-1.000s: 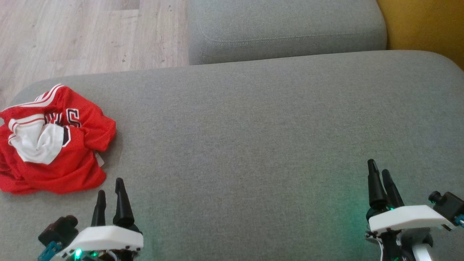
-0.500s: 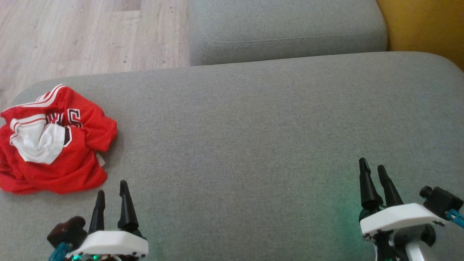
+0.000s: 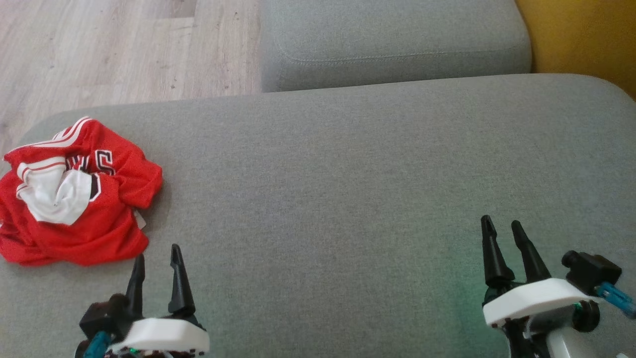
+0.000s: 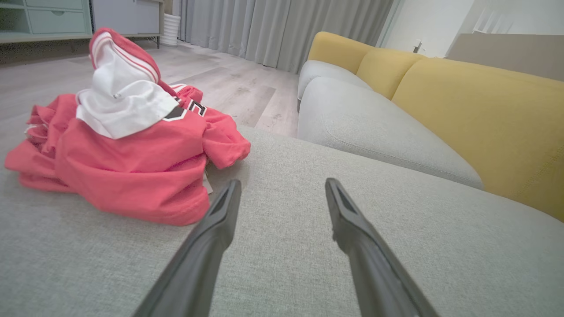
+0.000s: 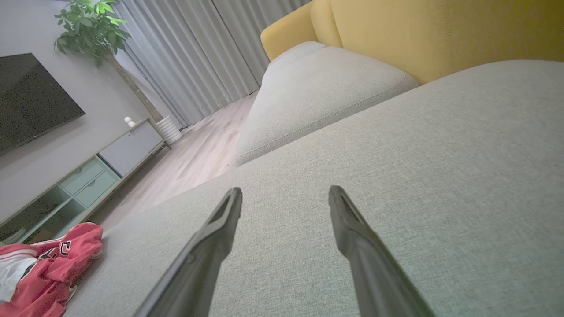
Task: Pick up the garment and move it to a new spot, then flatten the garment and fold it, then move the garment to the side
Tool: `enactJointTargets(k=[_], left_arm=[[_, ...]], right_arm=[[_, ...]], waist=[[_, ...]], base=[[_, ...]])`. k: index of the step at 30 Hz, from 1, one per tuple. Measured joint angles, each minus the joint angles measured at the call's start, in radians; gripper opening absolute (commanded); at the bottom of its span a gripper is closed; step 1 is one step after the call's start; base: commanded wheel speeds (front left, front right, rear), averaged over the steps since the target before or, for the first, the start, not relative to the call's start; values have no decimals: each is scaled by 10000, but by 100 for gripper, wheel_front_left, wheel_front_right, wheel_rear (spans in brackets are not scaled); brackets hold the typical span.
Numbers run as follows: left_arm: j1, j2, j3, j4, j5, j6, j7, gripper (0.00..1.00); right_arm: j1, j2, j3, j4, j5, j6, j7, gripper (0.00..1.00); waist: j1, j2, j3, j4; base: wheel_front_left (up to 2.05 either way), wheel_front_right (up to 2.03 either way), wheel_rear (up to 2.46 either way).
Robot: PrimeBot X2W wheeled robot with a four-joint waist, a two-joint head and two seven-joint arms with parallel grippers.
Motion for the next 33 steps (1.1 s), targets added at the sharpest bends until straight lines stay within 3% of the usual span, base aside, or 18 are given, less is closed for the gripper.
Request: enactJointTargets(k=[33], left_arm=[[244,0,-242,167,3129,483,-894,100]], right_arm=[[11,-4,449,-368,-3348,0,-627,100]], waist=[[0,0,-150,-42]], base=[[0,0,0]])
